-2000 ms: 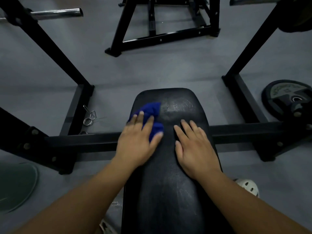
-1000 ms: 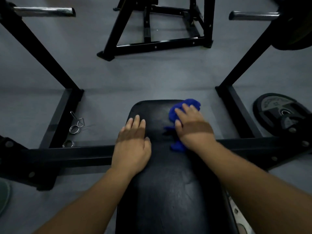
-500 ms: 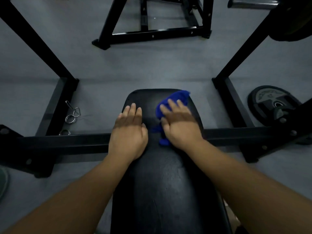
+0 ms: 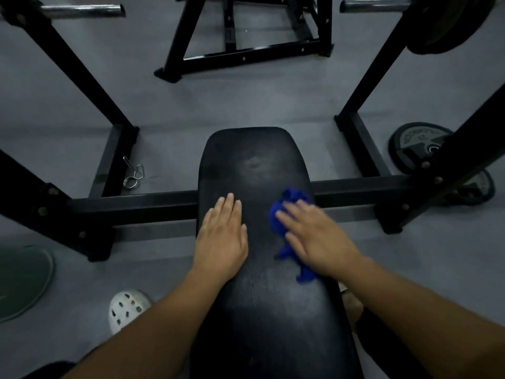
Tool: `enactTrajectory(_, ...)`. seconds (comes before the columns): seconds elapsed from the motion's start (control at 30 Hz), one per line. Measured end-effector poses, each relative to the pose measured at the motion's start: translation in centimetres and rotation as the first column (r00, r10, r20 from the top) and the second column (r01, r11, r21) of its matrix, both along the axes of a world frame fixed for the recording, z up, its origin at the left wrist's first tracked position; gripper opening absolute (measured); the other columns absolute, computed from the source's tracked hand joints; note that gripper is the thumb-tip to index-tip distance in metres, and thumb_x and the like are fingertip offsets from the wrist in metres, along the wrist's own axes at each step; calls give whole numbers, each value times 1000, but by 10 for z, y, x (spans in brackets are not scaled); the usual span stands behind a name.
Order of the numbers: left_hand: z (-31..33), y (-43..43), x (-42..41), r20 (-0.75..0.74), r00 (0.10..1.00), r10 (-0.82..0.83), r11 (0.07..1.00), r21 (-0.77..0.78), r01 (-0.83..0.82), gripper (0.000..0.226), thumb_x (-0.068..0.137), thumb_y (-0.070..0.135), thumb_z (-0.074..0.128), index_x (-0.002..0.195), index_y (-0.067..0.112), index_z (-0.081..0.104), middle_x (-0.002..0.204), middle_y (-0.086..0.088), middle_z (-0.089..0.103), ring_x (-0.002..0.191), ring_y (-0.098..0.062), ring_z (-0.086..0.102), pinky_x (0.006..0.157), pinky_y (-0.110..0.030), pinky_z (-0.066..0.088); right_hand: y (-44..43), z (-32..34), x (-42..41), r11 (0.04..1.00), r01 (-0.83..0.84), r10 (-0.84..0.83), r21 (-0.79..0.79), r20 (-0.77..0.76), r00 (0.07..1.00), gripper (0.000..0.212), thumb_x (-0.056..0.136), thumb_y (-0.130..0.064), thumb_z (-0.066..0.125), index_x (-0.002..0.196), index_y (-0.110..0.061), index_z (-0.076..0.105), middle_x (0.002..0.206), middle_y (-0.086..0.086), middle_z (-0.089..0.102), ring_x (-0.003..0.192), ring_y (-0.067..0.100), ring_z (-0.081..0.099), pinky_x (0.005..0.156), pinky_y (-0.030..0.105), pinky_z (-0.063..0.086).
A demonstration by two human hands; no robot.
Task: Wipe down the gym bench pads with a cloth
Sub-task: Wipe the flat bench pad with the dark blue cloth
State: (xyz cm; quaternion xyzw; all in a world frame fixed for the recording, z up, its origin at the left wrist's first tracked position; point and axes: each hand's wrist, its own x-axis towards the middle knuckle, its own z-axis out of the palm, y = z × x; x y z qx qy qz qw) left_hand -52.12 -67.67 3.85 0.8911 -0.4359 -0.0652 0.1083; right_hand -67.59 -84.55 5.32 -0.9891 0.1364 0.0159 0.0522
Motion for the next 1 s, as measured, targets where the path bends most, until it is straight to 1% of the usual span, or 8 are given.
enactTrajectory(0.1,-2,10,-11,4,1000,1,1000,12,-1,57,103,33,31,155,8,31,165,-9,21,152,-25,18,124,-41,17,14,0,23,946,321,-322,35,23,947,64,93,-43,25,143,-12,51,151,15,45,139,39,40,114,49,33)
enactTrajectory(0.27,1,25,-24,7,999,-39,999,-3,39,67,96,39,18,152,7,37,162,-11,29,150,-26,25,121,-39,19,64,5,-49,987,-148,150,63,-30,988,53,96,-42,40,144,-22,50,153,5,44,142,27,38,118,42,26)
enactTrajectory(0.43,1,44,-34,-21,999,-37,999,6,37,59,103,36,26,156,10,29,165,-7,19,153,-22,15,123,-38,13,49,-1,-9,937,339,-343,86,32,939,60,94,-42,30,142,-13,52,152,12,44,142,37,37,115,51,33)
enactTrajectory(0.6,5,62,-43,-32,999,-40,999,-8,40,69,95,40,15,154,10,34,164,-8,23,152,-23,18,123,-39,16,77,4,-58,956,-285,287,66,-25,958,54,94,-43,44,143,-23,51,153,5,44,143,28,38,116,46,32)
enactTrajectory(0.73,-1,83,-50,-44,999,-8,999,-33,6,65,98,40,17,154,11,34,164,-6,23,152,-21,17,122,-36,12,60,-2,-10,980,196,-197,41,30,980,59,94,-43,34,142,-14,52,151,12,45,141,37,38,115,49,32)
enactTrajectory(0.8,-6,86,-52,-64,998,8,997,-70,-13,63,98,37,20,153,10,36,163,-7,25,152,-22,19,123,-39,16,101,-6,11,959,269,-275,85,73,959,59,94,-42,34,143,-13,51,152,12,44,143,36,35,116,51,30)
enactTrajectory(0.93,-8,86,-53,-123,992,12,988,-149,-31,61,98,31,22,153,11,36,163,-5,26,152,-18,16,124,-37,13,125,1,-24,973,-173,171,156,24,985,55,98,-40,37,147,-18,46,156,3,39,147,25,30,120,41,23)
enactTrajectory(1.0,-9,87,-53,-138,990,8,982,-185,-34,59,98,31,24,152,10,37,163,-5,27,152,-18,17,124,-37,14,100,-1,-20,976,-194,192,103,27,981,55,96,-41,35,146,-20,47,156,3,40,146,24,32,119,41,24)
